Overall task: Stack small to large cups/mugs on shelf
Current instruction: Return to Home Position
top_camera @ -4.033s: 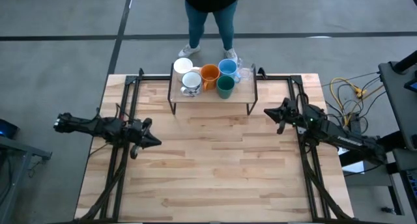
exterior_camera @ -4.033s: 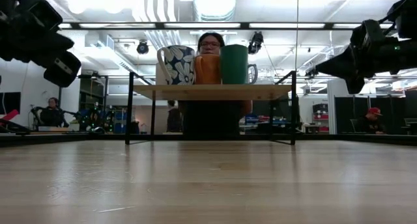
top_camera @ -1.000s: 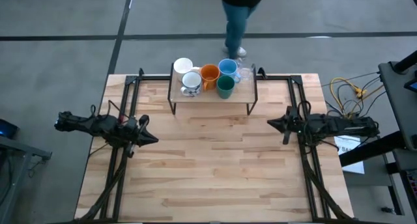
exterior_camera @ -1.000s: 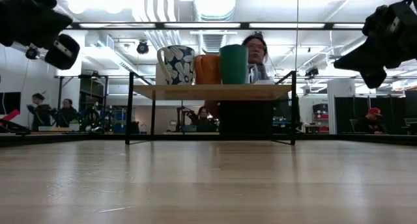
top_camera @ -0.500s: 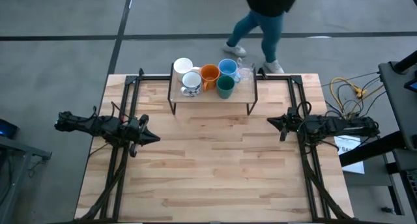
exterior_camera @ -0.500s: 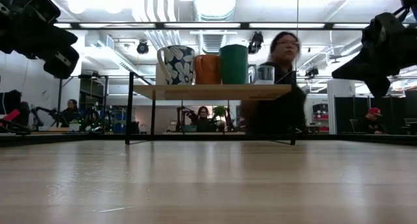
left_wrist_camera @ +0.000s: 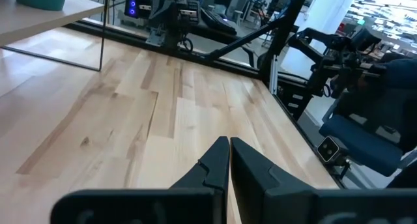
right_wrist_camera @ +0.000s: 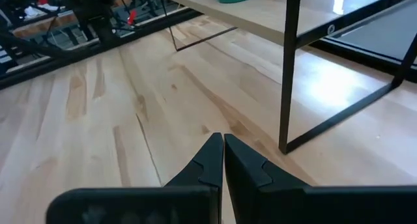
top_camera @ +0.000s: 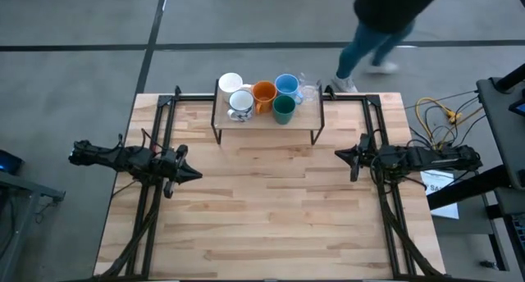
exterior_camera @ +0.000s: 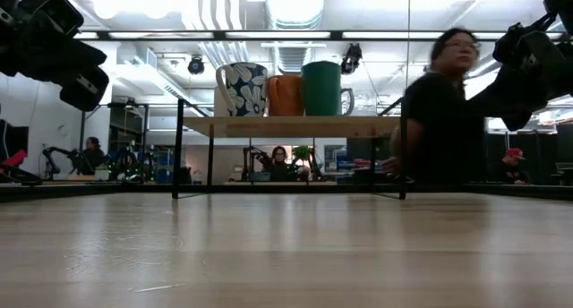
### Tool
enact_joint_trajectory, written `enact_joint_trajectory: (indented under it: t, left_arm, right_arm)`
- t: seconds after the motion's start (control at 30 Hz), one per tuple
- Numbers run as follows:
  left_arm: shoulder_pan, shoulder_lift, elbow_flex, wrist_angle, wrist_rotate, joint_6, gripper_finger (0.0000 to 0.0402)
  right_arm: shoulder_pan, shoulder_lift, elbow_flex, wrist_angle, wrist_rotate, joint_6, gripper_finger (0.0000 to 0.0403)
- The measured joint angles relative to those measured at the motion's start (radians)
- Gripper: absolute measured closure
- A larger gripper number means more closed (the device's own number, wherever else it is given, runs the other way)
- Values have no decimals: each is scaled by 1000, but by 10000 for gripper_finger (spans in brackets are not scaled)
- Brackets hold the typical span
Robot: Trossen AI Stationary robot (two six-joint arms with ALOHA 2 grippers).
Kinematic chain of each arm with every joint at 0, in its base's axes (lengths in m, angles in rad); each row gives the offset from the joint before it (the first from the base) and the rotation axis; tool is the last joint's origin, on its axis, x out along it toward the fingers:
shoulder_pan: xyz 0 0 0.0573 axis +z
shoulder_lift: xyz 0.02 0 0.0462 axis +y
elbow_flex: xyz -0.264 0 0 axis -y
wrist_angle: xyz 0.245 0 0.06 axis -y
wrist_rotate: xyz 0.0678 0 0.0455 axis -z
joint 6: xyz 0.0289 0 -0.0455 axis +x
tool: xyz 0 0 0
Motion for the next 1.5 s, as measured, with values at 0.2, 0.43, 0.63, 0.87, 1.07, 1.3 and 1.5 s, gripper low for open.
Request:
enact_joint_trajectory:
  t: [0.2,0.43,0.63,0.87,1.07,1.3,1.5]
  left_arm:
    - [0,1,-2,1,0,0,402]
    - [0,4,-3,2,0,0,402]
    - [0,3,-12,2,0,0,402]
    - [0,8,-23,1,1,0,402]
    - [0,8,-31,1,0,0,402]
    - [0,9,-31,1,0,0,402]
    - [0,8,-31,1,0,0,402]
  right_arm:
    - [0,0,0,0,0,12,394]
    - [0,0,0,0,0,14,394]
    - [0,0,0,1,0,14,394]
    - [0,0,0,1,0,14,394]
    - [0,0,0,1,0,14,394]
    - [0,0,0,2,0,14,394]
    - [0,0,0,2,0,14,394]
